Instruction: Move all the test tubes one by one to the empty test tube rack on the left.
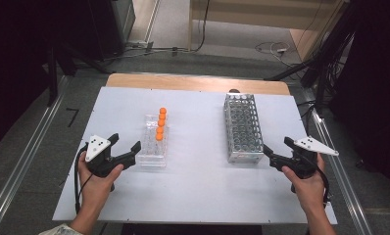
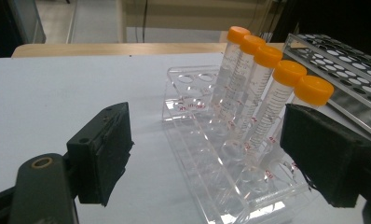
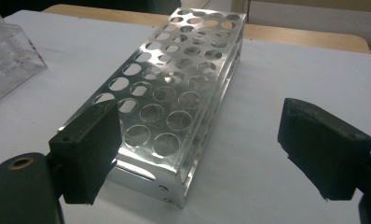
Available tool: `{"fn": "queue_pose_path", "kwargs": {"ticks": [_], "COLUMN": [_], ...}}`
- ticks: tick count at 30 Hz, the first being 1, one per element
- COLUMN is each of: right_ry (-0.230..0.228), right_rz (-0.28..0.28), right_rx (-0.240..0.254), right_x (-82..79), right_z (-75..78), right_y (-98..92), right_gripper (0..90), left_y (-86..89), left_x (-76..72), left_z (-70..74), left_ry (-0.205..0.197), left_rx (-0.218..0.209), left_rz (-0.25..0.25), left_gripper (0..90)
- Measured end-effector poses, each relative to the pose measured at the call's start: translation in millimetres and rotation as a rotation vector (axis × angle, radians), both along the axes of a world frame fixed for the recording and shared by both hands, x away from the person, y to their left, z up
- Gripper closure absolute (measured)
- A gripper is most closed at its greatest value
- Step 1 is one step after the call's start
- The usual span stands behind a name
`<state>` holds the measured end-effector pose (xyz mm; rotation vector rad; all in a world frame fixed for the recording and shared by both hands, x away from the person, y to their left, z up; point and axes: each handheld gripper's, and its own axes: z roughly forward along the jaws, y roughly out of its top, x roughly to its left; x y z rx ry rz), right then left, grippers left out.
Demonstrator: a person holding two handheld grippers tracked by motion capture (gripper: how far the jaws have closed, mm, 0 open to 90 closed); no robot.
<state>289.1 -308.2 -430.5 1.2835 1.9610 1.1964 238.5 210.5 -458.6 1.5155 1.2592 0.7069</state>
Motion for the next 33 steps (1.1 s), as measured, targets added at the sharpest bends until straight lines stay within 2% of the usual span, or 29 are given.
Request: {"fn": "queue_pose_path", "kwargs": {"ticks": [11,20,26,31,33], "right_ry": [0.004,0.011,0.032,0.053,0.077], "right_rz": [-0.038,-0.111,-0.176,-0.226,-0.245], "right_rx": [-0.002,-0.005,-0.029,-0.052,-0.045], "right_x": [-7.2,-16.1,-20.9,-23.3,-23.4], "right_z": [-3.7,-8.5,-17.6,-25.0,-29.0], "right_y": [-15.5,-39.7,-57.9,-66.9,-70.4], "right_gripper": [12.3,12.3,12.3,12.3,12.3], "left_y": [6.0,16.5,23.6,31.3,34.4], "left_x": [-8.1,-14.3,-18.8,-18.5,-17.8], "left_z": [-1.8,-5.6,-11.0,-19.0,-21.7], "left_ry": [0.0,0.016,0.04,0.086,0.102], "left_rx": [0.012,0.027,0.065,0.097,0.102], "left_rz": [0.006,0.032,0.065,0.103,0.119], "left_gripper": [17.6,17.5,17.5,17.5,17.5]}}
